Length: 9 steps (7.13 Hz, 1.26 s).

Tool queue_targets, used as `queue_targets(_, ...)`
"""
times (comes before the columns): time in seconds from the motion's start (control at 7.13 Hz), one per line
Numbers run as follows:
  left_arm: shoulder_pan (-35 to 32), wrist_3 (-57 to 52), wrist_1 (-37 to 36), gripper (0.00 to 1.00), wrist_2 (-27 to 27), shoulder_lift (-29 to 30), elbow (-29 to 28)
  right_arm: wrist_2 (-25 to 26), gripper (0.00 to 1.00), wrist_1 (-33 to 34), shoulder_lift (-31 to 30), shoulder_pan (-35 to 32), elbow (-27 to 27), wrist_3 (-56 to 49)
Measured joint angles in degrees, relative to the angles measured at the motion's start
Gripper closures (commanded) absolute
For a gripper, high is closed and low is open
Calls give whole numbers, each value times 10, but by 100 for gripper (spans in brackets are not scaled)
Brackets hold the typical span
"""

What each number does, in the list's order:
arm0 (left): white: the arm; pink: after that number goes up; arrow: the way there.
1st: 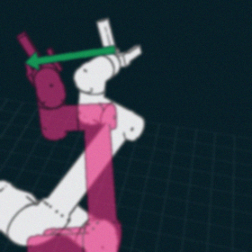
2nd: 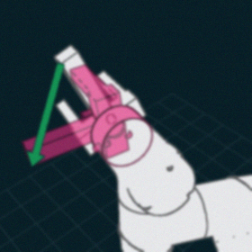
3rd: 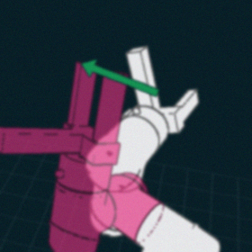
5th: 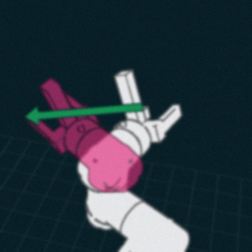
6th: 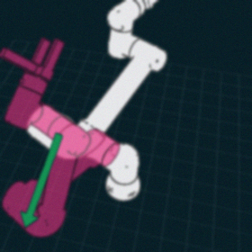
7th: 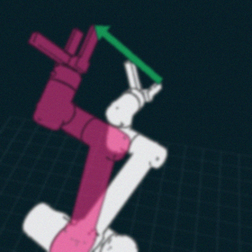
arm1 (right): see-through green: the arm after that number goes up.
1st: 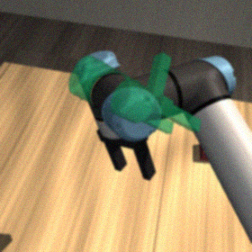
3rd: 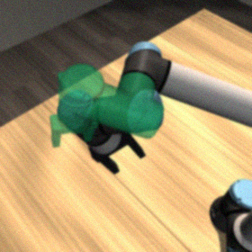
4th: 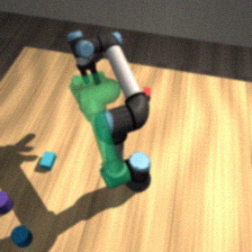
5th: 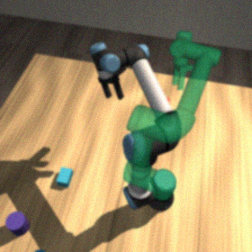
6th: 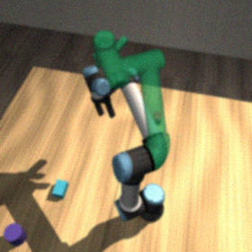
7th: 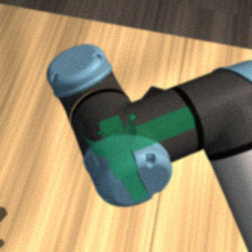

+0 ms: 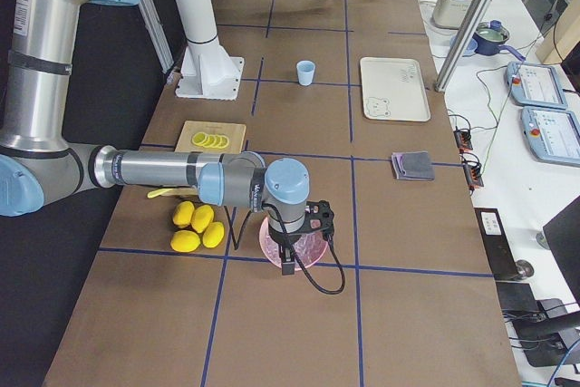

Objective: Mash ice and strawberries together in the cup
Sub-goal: 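Grasp the steel muddler upright with the left gripper, then carry the muddler over the light-blue cup with the left gripper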

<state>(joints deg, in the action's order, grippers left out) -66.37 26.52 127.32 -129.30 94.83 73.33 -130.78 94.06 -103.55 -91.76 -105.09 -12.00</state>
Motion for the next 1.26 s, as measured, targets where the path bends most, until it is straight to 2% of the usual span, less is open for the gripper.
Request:
queue_targets(0.28, -3, -9, 1, 100, -1, 14, 62, -1, 0, 1, 0, 0, -9, 4)
queue_targets(0.56, -6, -77, 16, 97, 0, 65, 132, -4, 0, 1, -2, 0, -16, 5)
queue_targets(0.7, -6, -78, 40, 100, 1, 95, 163, -3, 0, 1, -3, 0, -17, 6)
queue_targets(0.84, -5, -53, 79, 100, 1, 114, 184, -2, 0, 1, -3, 0, -17, 6)
queue_targets(1.26, 31, 1, 272, 100, 8, 178, 196, -3, 0, 1, 4, 0, -19, 7)
